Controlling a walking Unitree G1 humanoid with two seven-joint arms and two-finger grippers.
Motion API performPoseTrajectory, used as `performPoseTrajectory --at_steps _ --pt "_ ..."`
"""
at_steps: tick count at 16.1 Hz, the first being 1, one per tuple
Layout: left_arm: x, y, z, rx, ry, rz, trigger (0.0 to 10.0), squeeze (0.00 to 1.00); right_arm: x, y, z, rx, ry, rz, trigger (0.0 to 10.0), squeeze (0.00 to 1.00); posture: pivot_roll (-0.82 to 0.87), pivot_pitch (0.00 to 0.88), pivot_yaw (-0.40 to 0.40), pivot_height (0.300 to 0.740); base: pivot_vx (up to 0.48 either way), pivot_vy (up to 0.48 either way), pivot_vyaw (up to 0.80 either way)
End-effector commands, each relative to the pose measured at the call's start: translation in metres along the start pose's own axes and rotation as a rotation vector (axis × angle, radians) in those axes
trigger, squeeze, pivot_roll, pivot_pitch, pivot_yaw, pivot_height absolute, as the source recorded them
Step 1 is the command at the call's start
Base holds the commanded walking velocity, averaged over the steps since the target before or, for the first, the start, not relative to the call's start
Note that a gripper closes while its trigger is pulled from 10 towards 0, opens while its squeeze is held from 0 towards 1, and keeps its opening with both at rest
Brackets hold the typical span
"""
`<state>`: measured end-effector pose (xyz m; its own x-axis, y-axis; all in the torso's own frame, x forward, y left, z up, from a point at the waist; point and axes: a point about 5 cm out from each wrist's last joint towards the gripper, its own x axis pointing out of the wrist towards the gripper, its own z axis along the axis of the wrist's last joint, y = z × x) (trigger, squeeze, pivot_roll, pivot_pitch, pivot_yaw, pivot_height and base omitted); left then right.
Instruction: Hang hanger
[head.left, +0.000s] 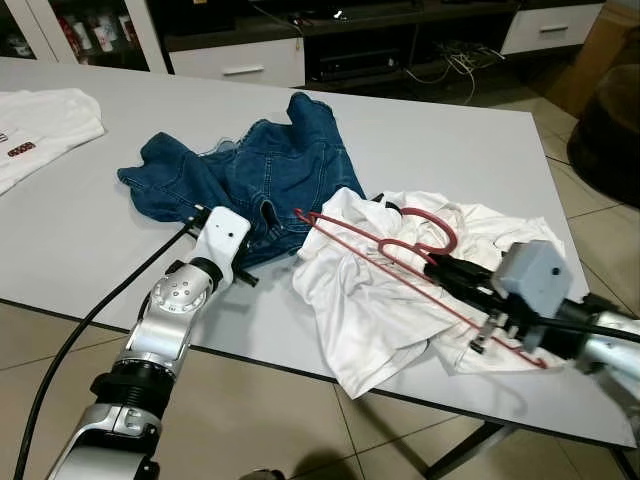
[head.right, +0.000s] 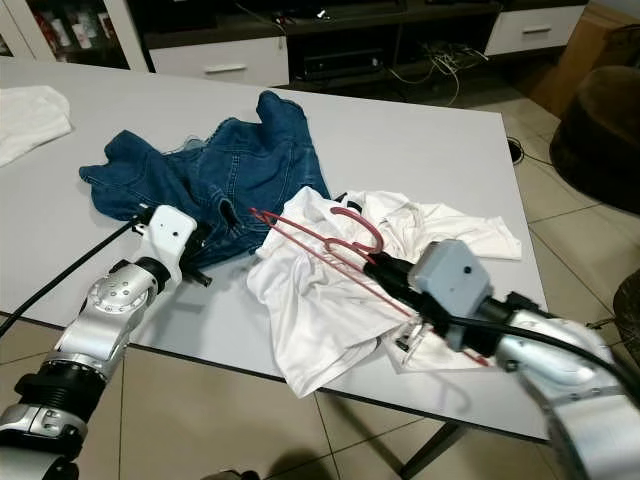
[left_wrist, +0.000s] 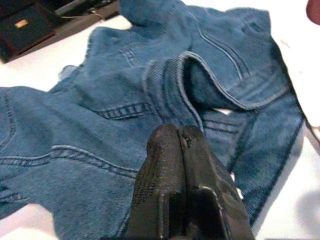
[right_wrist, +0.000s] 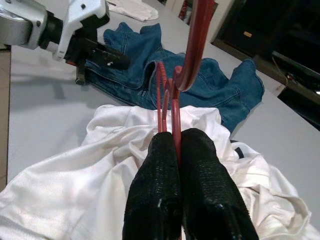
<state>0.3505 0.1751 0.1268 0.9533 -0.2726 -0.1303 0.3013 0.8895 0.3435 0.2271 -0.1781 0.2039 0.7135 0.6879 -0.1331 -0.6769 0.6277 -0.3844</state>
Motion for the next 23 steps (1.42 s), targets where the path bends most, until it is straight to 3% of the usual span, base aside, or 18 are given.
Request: performPoseTrajectory --at_steps 1,5,8,12,23 --pt "0.003 0.005 0.005 -0.033 -0.024 0.038 10.0 0.00 0.004 0.000 0.002 -0.004 -0.024 -0.014 10.0 0.00 0.01 0.076 0.046 0.740 0.000 0.000 0.00" --pt "0.004 0.000 0.006 -0.052 -0.036 0.048 10.0 0.00 0.015 -0.002 -0.007 0.049 -0.021 -0.071 10.0 0.00 0.02 0.073 0.037 0.740 0.000 0.000 0.00" --pt "0.003 -0.008 0.004 -0.065 -0.040 0.046 10.0 0.00 0.024 -0.020 -0.012 0.034 0.007 -0.208 10.0 0.04 0.03 0.073 0.024 0.740 0.000 0.000 0.76" --pt "0.003 -0.007 0.004 -0.069 -0.040 0.049 10.0 0.00 0.023 -0.033 -0.015 0.118 -0.001 -0.303 10.0 0.03 0.02 0.070 0.022 0.740 0.000 0.000 0.60" --pt "0.008 -0.007 0.006 -0.050 -0.030 0.053 10.0 0.00 0.022 -0.028 -0.015 0.120 -0.010 -0.293 10.0 0.00 0.00 0.064 0.034 0.740 0.000 0.000 0.00"
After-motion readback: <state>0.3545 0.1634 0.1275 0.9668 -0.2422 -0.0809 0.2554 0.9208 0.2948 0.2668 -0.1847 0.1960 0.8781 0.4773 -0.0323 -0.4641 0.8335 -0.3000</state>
